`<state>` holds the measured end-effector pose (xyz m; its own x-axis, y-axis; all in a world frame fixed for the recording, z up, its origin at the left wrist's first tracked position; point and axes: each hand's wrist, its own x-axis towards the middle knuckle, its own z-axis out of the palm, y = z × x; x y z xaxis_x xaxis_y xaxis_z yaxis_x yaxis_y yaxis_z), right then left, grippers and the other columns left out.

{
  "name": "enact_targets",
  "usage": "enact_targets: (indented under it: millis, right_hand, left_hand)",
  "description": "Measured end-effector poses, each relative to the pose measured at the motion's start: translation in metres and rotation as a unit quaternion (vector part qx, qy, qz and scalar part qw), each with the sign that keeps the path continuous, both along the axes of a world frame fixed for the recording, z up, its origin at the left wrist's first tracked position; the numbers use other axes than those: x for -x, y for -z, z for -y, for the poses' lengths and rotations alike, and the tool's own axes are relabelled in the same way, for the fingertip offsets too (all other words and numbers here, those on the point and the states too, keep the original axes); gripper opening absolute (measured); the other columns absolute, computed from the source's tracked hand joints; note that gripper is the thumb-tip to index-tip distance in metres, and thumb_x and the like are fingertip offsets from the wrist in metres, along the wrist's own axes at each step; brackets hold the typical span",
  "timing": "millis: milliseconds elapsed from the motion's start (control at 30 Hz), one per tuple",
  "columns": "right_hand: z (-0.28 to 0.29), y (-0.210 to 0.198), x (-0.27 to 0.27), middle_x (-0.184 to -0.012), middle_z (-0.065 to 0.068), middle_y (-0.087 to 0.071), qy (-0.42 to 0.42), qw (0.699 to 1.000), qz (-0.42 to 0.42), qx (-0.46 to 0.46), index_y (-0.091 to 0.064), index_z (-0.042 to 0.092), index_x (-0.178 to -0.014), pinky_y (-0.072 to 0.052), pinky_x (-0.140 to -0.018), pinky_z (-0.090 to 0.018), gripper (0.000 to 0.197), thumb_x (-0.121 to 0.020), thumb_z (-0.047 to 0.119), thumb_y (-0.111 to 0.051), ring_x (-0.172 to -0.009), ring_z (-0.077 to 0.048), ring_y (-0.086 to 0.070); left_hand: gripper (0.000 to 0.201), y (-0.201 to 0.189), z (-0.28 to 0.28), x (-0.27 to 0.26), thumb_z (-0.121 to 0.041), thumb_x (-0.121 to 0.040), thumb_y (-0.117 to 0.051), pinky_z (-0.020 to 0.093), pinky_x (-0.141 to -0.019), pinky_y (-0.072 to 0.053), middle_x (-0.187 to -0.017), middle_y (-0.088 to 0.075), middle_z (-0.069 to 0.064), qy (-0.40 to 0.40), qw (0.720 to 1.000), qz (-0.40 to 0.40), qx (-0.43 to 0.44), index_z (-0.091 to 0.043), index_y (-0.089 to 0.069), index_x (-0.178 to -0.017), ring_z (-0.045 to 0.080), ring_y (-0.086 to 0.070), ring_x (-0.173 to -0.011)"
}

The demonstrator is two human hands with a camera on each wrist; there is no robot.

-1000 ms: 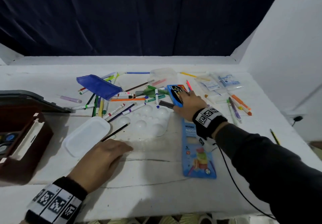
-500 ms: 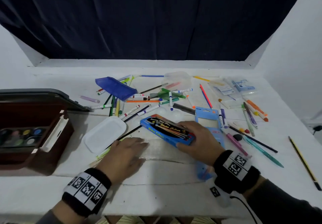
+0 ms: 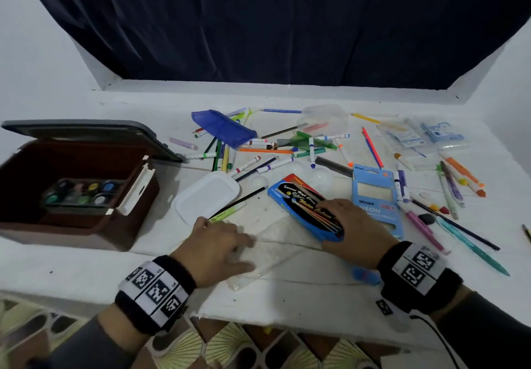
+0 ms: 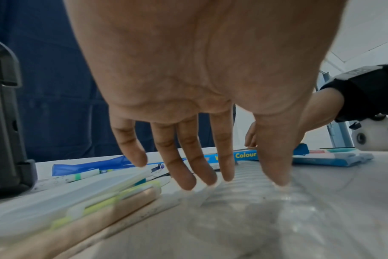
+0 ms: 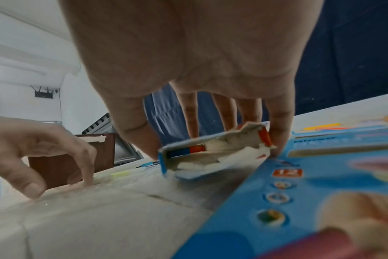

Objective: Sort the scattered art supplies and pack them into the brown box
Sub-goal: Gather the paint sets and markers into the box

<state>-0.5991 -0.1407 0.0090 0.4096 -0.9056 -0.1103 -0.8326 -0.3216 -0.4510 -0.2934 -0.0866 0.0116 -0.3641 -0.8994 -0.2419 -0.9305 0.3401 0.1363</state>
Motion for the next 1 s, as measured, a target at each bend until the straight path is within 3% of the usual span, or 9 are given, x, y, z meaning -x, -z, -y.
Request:
enact_targets:
  millis: [133, 300, 433, 533, 600, 700, 833, 900, 1000]
  right_hand:
    - [-0.005, 0.004, -0.002, -0.135, 0.003, -0.044, 0.017, 0.998, -0.059, 0.019, -0.041, 0.034, -0.138, -0.044, -0.100, -0.039, 0.068, -0.080, 0.059, -0.064, -0.118, -0.021, -0.049]
    - [-0.003, 0.009, -0.008, -0.131, 0.004, -0.046, 0.031, 0.996, -0.074, 0.033, -0.042, 0.035, -0.135, -0.045, -0.098, -0.042, 0.066, -0.079, 0.062, -0.063, -0.115, -0.019, -0.052]
    - [-0.004, 0.005, -0.006, -0.122, 0.004, -0.050, 0.074, 0.997, 0.023, 0.019, -0.047, 0.034, -0.130, -0.046, -0.091, -0.032, 0.059, -0.078, 0.049, -0.070, -0.107, -0.017, -0.053]
    - [-0.006, 0.003, -0.003, -0.115, 0.005, -0.052, 0.084, 0.992, 0.093, 0.015, -0.049, 0.034, -0.124, -0.042, -0.081, -0.020, 0.054, -0.078, 0.041, -0.075, -0.099, -0.012, -0.053]
    - [-0.008, 0.002, 0.000, -0.113, 0.007, -0.053, 0.087, 0.988, 0.125, 0.024, -0.050, 0.034, -0.123, -0.037, -0.075, -0.011, 0.054, -0.077, 0.036, -0.078, -0.098, -0.009, -0.052]
    - [-0.009, -0.001, 0.005, -0.114, 0.010, -0.052, 0.083, 0.983, 0.156, 0.040, -0.052, 0.034, -0.122, -0.036, -0.076, -0.007, 0.054, -0.075, 0.032, -0.080, -0.098, -0.004, -0.053]
    - [-0.008, -0.007, 0.010, -0.119, 0.012, -0.051, 0.052, 0.987, 0.149, 0.044, -0.052, 0.032, -0.126, -0.042, -0.086, -0.014, 0.057, -0.076, 0.035, -0.079, -0.103, -0.003, -0.052]
    - [-0.007, -0.008, 0.012, -0.120, 0.014, -0.050, 0.038, 0.988, 0.140, 0.047, -0.051, 0.034, -0.127, -0.045, -0.091, -0.021, 0.058, -0.076, 0.037, -0.078, -0.106, -0.003, -0.051]
    - [-0.006, -0.011, 0.014, -0.121, 0.016, -0.049, 0.017, 0.991, 0.127, 0.046, -0.051, 0.036, -0.127, -0.045, -0.094, -0.022, 0.057, -0.076, 0.039, -0.077, -0.107, -0.001, -0.050]
  left_hand:
    - [0.068, -0.001, 0.004, 0.002, -0.077, -0.080, -0.050, 0.033, -0.085, -0.045, -0.107, -0.044, -0.009, 0.025, 0.998, -0.061, -0.008, -0.041, -0.049, -0.137, 0.013, -0.050, -0.098]
    - [0.080, -0.002, 0.005, 0.030, -0.085, -0.077, -0.045, 0.037, -0.088, -0.043, -0.120, -0.047, -0.002, 0.062, 0.997, 0.055, -0.002, -0.033, -0.042, -0.138, 0.020, -0.050, -0.104]
    - [0.082, -0.001, 0.013, 0.037, -0.085, -0.070, -0.055, 0.040, -0.087, -0.041, -0.117, -0.051, -0.002, 0.056, 0.994, 0.088, 0.014, -0.027, -0.043, -0.127, 0.022, -0.053, -0.103]
    - [0.074, 0.000, 0.014, 0.041, -0.074, -0.073, -0.061, 0.039, -0.088, -0.042, -0.117, -0.054, 0.000, 0.057, 0.993, 0.095, 0.031, -0.024, -0.046, -0.125, 0.025, -0.056, -0.104]
    - [0.066, -0.003, 0.015, 0.037, -0.066, -0.077, -0.061, 0.038, -0.089, -0.046, -0.118, -0.057, 0.002, 0.060, 0.996, 0.070, 0.021, -0.024, -0.050, -0.127, 0.026, -0.057, -0.107]
    - [0.056, -0.012, 0.017, 0.025, -0.064, -0.082, -0.051, 0.038, -0.091, -0.049, -0.117, -0.063, -0.003, 0.072, 0.996, -0.026, -0.034, -0.031, -0.056, -0.127, 0.021, -0.059, -0.107]
    - [0.038, -0.023, 0.025, 0.009, -0.054, -0.089, -0.041, 0.034, -0.080, -0.051, -0.096, -0.067, -0.007, 0.067, 0.985, -0.138, -0.080, -0.031, -0.061, -0.112, 0.011, -0.061, -0.084]
    - [0.023, -0.024, 0.035, 0.002, -0.040, -0.097, -0.052, 0.029, -0.082, -0.050, -0.096, -0.068, -0.011, 0.061, 0.981, -0.165, -0.088, -0.034, -0.061, -0.117, 0.006, -0.061, -0.083]
    - [0.020, -0.018, 0.053, -0.006, -0.032, -0.100, -0.056, 0.029, -0.087, -0.052, -0.098, -0.071, -0.008, 0.036, 0.976, -0.183, -0.109, -0.040, -0.062, -0.117, 0.009, -0.066, -0.088]
